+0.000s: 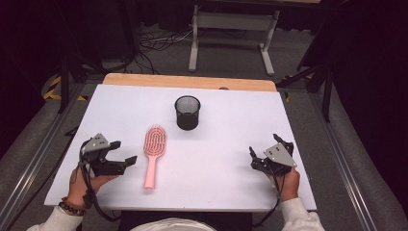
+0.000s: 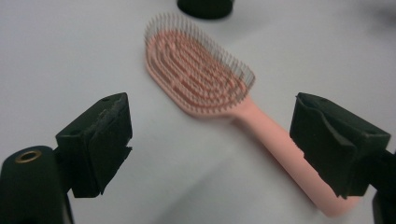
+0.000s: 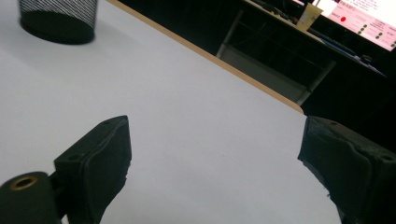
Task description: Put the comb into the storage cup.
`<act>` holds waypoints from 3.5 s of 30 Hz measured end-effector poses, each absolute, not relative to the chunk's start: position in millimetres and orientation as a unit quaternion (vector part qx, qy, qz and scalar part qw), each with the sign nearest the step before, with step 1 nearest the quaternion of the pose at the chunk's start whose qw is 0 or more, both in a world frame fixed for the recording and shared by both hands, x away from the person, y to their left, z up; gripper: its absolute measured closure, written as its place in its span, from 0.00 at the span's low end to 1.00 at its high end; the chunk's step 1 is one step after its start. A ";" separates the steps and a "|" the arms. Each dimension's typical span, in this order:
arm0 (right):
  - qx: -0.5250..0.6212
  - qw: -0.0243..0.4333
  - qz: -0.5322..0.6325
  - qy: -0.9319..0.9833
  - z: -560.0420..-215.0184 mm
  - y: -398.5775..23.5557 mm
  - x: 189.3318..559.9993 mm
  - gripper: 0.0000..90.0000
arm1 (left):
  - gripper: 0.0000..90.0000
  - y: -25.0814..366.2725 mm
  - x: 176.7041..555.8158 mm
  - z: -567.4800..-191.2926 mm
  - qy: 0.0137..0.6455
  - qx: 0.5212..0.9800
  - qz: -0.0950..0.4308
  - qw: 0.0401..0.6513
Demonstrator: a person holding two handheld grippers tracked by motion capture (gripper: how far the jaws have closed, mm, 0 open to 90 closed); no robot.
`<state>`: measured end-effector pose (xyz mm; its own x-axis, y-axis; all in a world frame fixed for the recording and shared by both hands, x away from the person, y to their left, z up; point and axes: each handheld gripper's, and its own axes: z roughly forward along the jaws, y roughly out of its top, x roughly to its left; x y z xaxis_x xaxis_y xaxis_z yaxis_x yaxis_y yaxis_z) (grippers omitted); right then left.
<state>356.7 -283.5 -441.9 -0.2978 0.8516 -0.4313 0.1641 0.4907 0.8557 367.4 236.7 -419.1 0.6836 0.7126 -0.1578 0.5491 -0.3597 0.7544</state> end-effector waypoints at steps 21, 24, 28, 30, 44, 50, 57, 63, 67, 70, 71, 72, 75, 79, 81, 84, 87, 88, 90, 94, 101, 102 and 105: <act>0.306 0.521 0.282 0.745 -448.3 -274.2 377.1 0.21 | 0.33 157.9 392.7 -423.8 0.478 0.838 -0.008 0.261; 0.315 0.514 0.284 0.746 -449.5 -275.1 377.7 0.21 | 0.38 151.7 397.2 -428.6 0.494 0.837 -0.010 0.237; 0.312 0.521 0.291 0.740 -446.4 -276.9 374.0 0.22 | 0.42 143.7 400.1 -434.6 0.500 0.840 -0.010 0.212; 0.310 0.523 0.295 0.737 -445.4 -277.8 372.9 0.23 | 0.47 141.3 400.2 -435.4 0.498 0.843 -0.011 0.206; 0.283 0.525 0.288 0.749 -449.1 -271.5 371.1 0.25 | 0.75 159.3 411.9 -438.3 0.505 0.832 -0.047 0.226; 0.269 0.521 0.294 0.755 -450.3 -269.9 368.6 0.25 | 0.80 163.6 405.4 -437.3 0.466 0.847 0.006 0.257; 0.264 0.514 0.300 0.759 -451.6 -269.9 366.9 0.23 | 0.82 168.1 390.7 -437.2 0.400 0.868 0.089 0.280; 0.255 0.516 0.301 0.760 -451.9 -268.7 365.6 0.22 | 0.85 169.6 381.8 -434.7 0.347 0.880 0.134 0.295; 0.249 0.516 0.299 0.763 -453.3 -266.1 364.3 0.22 | 0.86 161.9 384.7 -436.3 0.312 0.907 0.129 0.253; 0.244 0.516 0.301 0.764 -453.2 -265.4 364.1 0.22 | 0.85 159.8 395.7 -433.0 0.324 0.913 0.097 0.229; 0.245 0.515 0.300 0.765 -453.4 -265.5 364.3 0.22 | 0.85 159.3 399.6 -432.4 0.328 0.914 0.078 0.224; 0.247 0.512 0.301 0.765 -453.6 -265.9 364.5 0.22 | 0.85 157.5 402.6 -432.9 0.329 0.916 0.070 0.219; 0.251 0.506 0.305 0.767 -454.4 -268.0 365.3 0.22 | 0.80 149.5 409.2 -438.9 0.330 0.923 0.054 0.192; 0.256 0.500 0.314 0.766 -454.8 -270.0 366.4 0.22 | 0.81 147.8 414.2 -437.1 0.342 0.921 0.041 0.184; 0.256 0.498 0.313 0.767 -455.2 -269.8 366.5 0.22 | 0.81 145.8 416.0 -437.2 0.337 0.923 0.046 0.182; 0.255 0.496 0.314 0.769 -455.5 -269.6 366.4 0.22 | 0.86 143.3 414.6 -437.1 0.328 0.925 0.061 0.180; 0.254 0.496 0.315 0.769 -455.4 -269.6 365.8 0.22 | 0.87 142.2 409.2 -437.3 0.311 0.927 0.094 0.190; 0.253 0.497 0.315 0.768 -455.3 -269.7 365.8 0.22 | 0.87 143.8 407.7 -436.7 0.307 0.925 0.101 0.202; 0.252 0.497 0.316 0.768 -455.2 -269.6 365.4 0.22 | 0.87 145.7 406.5 -435.9 0.307 0.921 0.102 0.216; 0.253 0.498 0.318 0.766 -455.0 -269.2 364.4 0.22 | 0.87 157.5 400.9 -426.6 0.304 0.908 0.127 0.257; 0.254 0.496 0.315 0.768 -455.8 -269.1 364.2 0.22 | 0.87 177.9 386.4 -417.8 0.293 0.890 0.173 0.304; 0.254 0.496 0.315 0.768 -456.0 -269.1 364.3 0.22 | 0.87 177.9 386.4 -417.8 0.293 0.890 0.173 0.304; 0.254 0.496 0.314 0.768 -456.5 -268.7 364.3 0.22 | 0.87 183.4 379.7 -415.2 0.288 0.882 0.191 0.321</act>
<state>364.3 -268.7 -456.5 -0.3783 0.7018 -0.6037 0.0782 0.6740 0.7346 379.7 183.4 -415.2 0.7612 0.6304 0.1523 0.3854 -0.6286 0.6755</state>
